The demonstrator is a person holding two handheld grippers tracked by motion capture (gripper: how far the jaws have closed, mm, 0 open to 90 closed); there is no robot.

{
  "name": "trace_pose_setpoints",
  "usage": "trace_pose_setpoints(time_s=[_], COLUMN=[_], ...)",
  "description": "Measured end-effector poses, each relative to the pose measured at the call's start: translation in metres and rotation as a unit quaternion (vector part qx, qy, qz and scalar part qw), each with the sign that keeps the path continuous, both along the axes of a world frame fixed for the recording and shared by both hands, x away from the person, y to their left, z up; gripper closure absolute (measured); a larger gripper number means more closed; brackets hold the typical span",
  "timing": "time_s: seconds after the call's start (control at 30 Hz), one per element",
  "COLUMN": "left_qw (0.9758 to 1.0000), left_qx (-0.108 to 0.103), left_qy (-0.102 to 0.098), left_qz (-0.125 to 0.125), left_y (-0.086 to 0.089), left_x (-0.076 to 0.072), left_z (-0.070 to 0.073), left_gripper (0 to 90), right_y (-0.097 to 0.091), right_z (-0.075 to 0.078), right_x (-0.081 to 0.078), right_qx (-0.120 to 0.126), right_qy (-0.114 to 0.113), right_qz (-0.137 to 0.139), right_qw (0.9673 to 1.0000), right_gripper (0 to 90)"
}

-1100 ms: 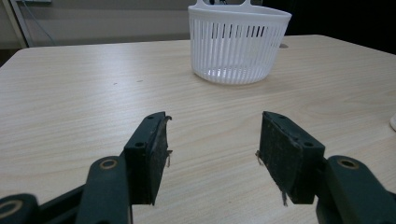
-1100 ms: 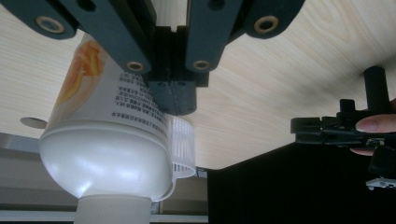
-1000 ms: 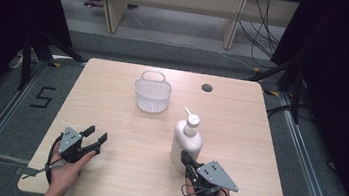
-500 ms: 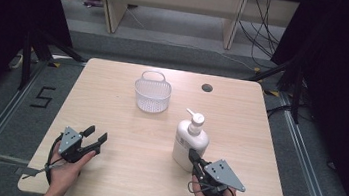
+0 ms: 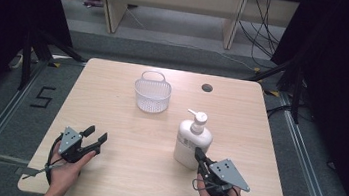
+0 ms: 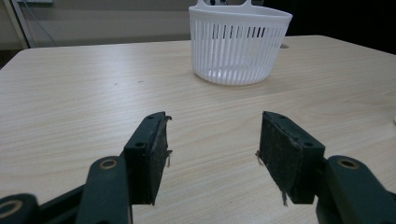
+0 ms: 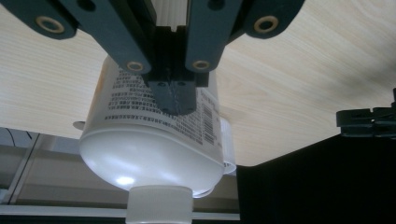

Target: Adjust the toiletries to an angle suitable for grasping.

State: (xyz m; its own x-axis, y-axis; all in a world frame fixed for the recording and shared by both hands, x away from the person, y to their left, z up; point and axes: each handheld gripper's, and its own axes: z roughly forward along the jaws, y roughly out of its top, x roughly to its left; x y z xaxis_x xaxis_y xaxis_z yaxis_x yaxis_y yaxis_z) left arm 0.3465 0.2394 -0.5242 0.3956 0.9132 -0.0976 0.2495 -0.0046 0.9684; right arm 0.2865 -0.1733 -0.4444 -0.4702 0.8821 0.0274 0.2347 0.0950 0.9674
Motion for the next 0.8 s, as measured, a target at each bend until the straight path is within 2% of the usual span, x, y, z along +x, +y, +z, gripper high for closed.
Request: trace_pose_setpoints(time_s=[0.1,0.17,0.2,0.27,0.3,0.33,0.37,0.5,0.53,0.57,0.73,0.77,0.8], left_qw=[1.0,1.0,1.0,1.0,1.0,1.0,1.0,1.0,1.0,1.0,1.0,1.0,1.0], left_qx=[0.001,0.001,0.001,0.001,0.001,0.001,0.001,0.004,0.004,0.004,0.004,0.005,0.005], left_qy=[0.001,0.001,0.001,0.001,0.001,0.001,0.001,0.005,0.004,0.005,0.005,0.005,0.005], left_qz=[0.0,0.001,0.001,0.001,0.001,0.001,0.0,0.003,0.003,0.003,0.004,0.004,0.004], left_y=[0.0,0.0,0.0,0.0,0.0,0.0,0.0,0.0,0.0,0.0,0.0,0.0,0.0], left_x=[0.0,0.0,0.0,0.0,0.0,0.0,0.0,-0.001,-0.001,-0.001,-0.001,-0.001,-0.001], left_z=[0.0,0.0,0.0,0.0,0.0,0.0,0.0,0.001,0.001,0.001,0.001,0.001,0.001], left_gripper=[41.6,41.6,41.6,41.6,41.5,41.6,41.6,41.5,41.5,41.5,41.5,41.4,41.4], right_y=[-0.002,-0.005,-0.007,-0.009,-0.008,-0.01,-0.011,-0.015,-0.016,-0.016,-0.019,-0.018,-0.018], right_z=[0.0,0.0,0.001,0.001,0.001,0.001,0.001,0.0,0.0,-0.001,-0.002,-0.002,-0.002], right_x=[0.002,0.004,0.004,0.007,0.007,0.009,0.009,0.013,0.014,0.015,0.019,0.019,0.02], right_qx=[0.005,0.001,-0.003,-0.001,0.009,0.002,0.005,-0.001,-0.001,0.005,-0.009,0.001,0.001], right_qy=[0.001,-0.005,0.0,-0.008,0.009,-0.005,0.007,0.001,0.005,0.006,0.008,0.013,0.013], right_qz=[-0.007,-0.013,-0.016,-0.021,-0.024,-0.028,-0.029,-0.04,-0.036,-0.039,-0.043,-0.042,-0.043], right_qw=[1.0,0.9999,0.9999,0.9998,0.9996,0.9996,0.9996,0.9992,0.9993,0.9992,0.999,0.999,0.999], right_gripper=[90.0,90.0,90.0,90.0,90.0,90.0,90.0,90.0,90.0,90.0,90.0,90.0,90.0])
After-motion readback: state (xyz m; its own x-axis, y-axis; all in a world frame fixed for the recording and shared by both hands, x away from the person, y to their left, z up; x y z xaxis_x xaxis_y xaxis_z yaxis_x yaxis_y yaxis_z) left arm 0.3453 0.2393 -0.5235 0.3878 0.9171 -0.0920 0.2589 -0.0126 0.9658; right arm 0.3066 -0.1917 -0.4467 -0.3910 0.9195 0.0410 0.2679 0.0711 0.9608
